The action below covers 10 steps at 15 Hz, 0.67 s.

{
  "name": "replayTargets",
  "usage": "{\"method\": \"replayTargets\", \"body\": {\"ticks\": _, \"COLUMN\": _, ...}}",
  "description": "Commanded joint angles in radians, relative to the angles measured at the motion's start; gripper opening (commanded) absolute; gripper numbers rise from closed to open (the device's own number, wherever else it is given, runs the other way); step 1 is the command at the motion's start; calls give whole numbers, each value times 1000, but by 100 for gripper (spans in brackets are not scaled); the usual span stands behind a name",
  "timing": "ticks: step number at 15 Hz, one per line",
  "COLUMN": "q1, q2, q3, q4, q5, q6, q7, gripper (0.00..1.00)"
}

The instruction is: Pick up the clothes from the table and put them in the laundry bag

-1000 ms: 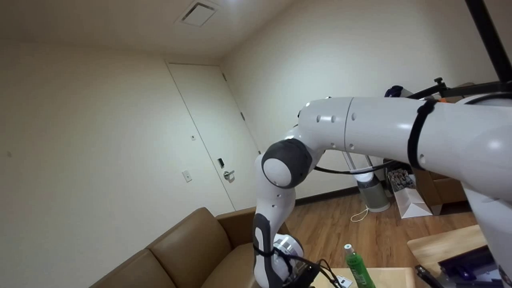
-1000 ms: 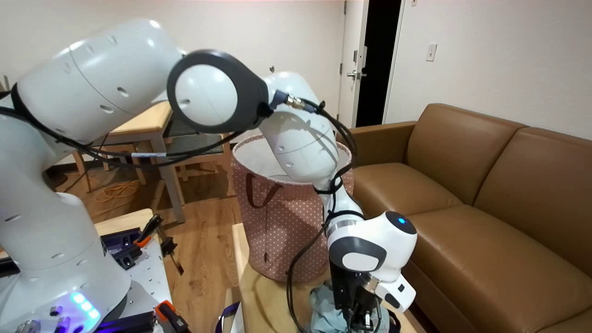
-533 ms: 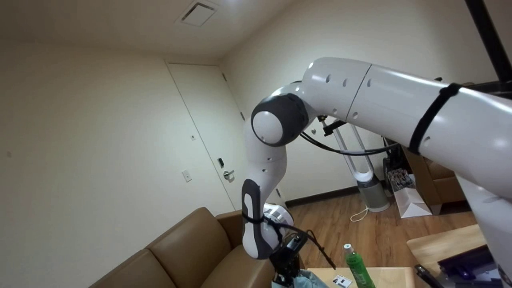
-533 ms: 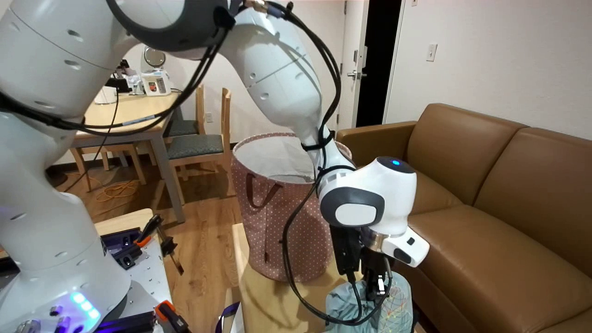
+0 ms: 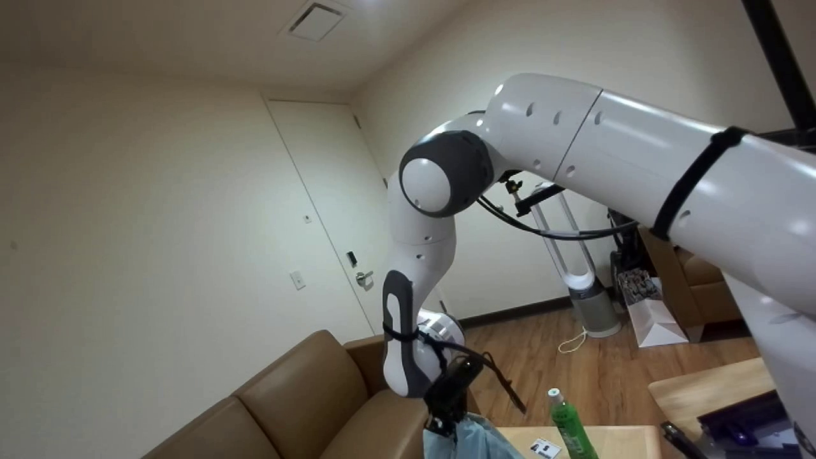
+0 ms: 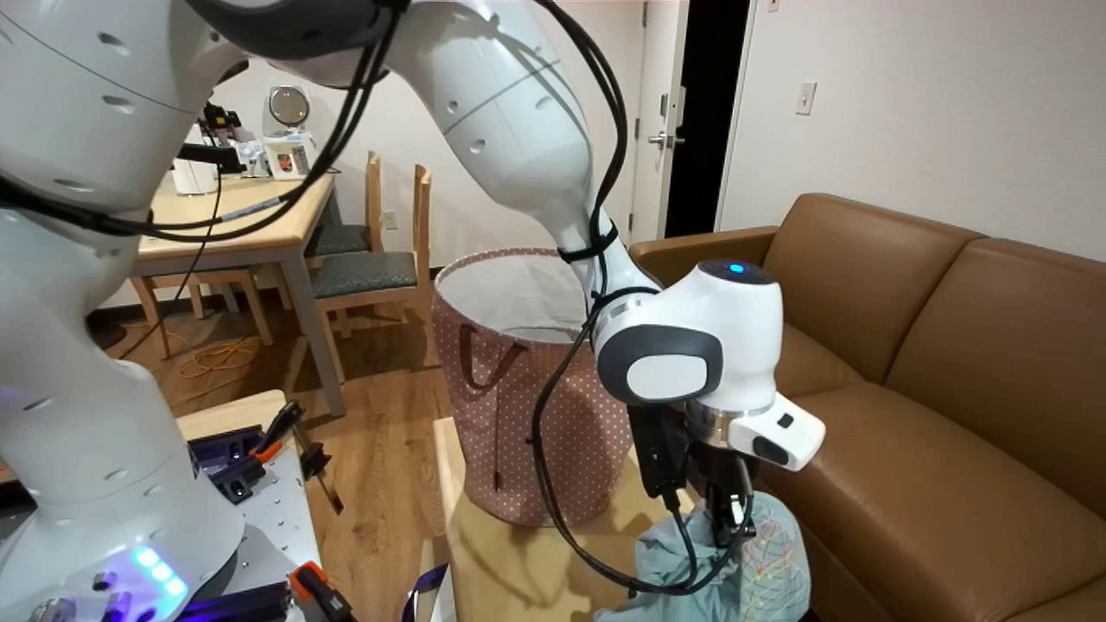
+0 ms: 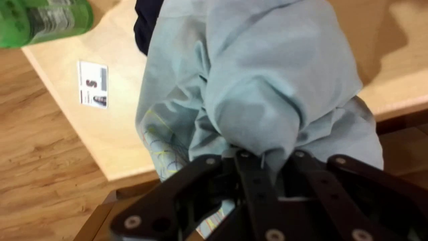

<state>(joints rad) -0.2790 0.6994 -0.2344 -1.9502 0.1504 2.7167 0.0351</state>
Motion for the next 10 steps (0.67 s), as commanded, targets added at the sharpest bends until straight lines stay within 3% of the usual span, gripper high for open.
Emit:
{"method": "replayTargets", "body": {"ticks": 1, "q1": 76, "q2": -198, "q3": -83, "q4": -133, "q5": -88, "q6": 75, "q7": 44, "gripper": 9}}
{"method": "replayTargets", "body": {"ticks": 6, "q1": 197, "q2": -439, "q3": -201, "q4": -255, "q5": -309, "q6": 97, "q7": 97, "gripper": 8}}
{"method": "replayTargets", "body": {"ticks": 7, "q1": 117, "q2": -322, "q3": -129, "q4": -154, "q5": -241, "q6": 66, "q7": 55, "gripper": 9}}
{"method": "replayTargets", "body": {"ticks": 8, "q1": 124, "q2": -357, "q3": -133, "q4": -171, "q5": -256, "q6": 61, "q7": 65, "gripper": 17}}
{"method": "replayTargets", "body": {"ticks": 10, "q1": 118, "q2": -357, "q3": -125, "q4": -173, "q5": -254, "q6": 57, "q7": 64, "gripper": 17}}
